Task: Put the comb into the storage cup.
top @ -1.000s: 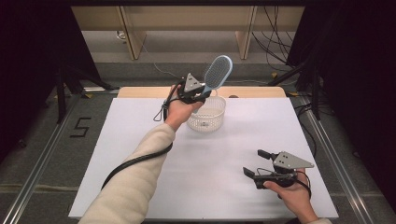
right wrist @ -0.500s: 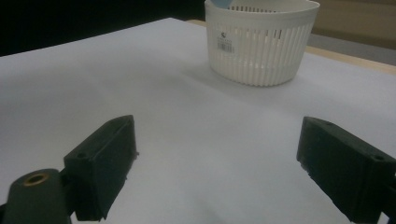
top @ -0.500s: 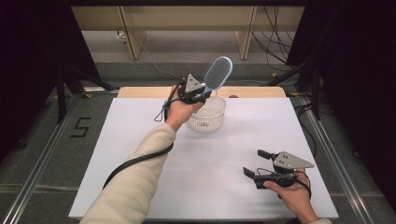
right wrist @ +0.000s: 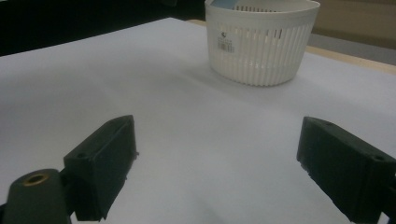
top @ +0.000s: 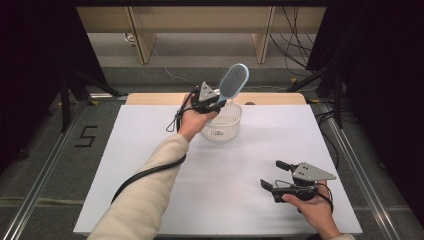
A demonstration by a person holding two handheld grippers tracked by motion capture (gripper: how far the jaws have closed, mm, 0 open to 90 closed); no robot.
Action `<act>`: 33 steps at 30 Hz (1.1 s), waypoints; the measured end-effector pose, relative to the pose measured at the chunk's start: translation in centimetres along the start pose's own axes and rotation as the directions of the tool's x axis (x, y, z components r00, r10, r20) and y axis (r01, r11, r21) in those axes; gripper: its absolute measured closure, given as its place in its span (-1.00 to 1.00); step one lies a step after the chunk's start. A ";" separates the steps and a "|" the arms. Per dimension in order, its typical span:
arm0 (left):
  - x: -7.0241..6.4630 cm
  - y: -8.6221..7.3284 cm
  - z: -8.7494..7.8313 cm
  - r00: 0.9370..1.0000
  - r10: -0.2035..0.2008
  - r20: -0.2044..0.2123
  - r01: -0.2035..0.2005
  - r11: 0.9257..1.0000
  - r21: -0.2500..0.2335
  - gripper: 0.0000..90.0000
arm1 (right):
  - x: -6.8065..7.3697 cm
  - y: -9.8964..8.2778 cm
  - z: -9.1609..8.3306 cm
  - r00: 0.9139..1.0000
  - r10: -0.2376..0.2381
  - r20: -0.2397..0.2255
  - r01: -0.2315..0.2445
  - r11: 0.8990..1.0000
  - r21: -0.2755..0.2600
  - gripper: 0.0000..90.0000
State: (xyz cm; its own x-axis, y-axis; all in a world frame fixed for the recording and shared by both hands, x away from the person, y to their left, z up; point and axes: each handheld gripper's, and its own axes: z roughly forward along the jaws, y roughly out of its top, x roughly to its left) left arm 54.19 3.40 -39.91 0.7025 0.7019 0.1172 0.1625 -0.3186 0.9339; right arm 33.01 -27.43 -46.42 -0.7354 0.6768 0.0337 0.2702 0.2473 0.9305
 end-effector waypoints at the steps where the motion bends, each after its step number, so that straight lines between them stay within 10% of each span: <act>1: 0.0 0.0 0.0 1.000 -0.001 0.001 0.001 1.000 -0.001 0.55 | 0.0 0.0 0.0 1.000 0.000 0.000 0.000 1.000 0.000 -0.72; 33: -0.3 -1.3 0.6 1.000 0.012 0.000 -0.012 1.000 0.014 0.54 | 0.0 0.0 0.0 1.000 -0.002 -0.003 0.002 1.000 0.001 -0.72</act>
State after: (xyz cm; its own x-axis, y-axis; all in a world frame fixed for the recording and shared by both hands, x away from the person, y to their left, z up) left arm 54.22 3.24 -41.35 0.7044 0.6980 0.1284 0.1637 -0.3359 0.9276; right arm 33.02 -27.40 -46.47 -0.7380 0.6740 0.0329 0.2695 0.2498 0.9300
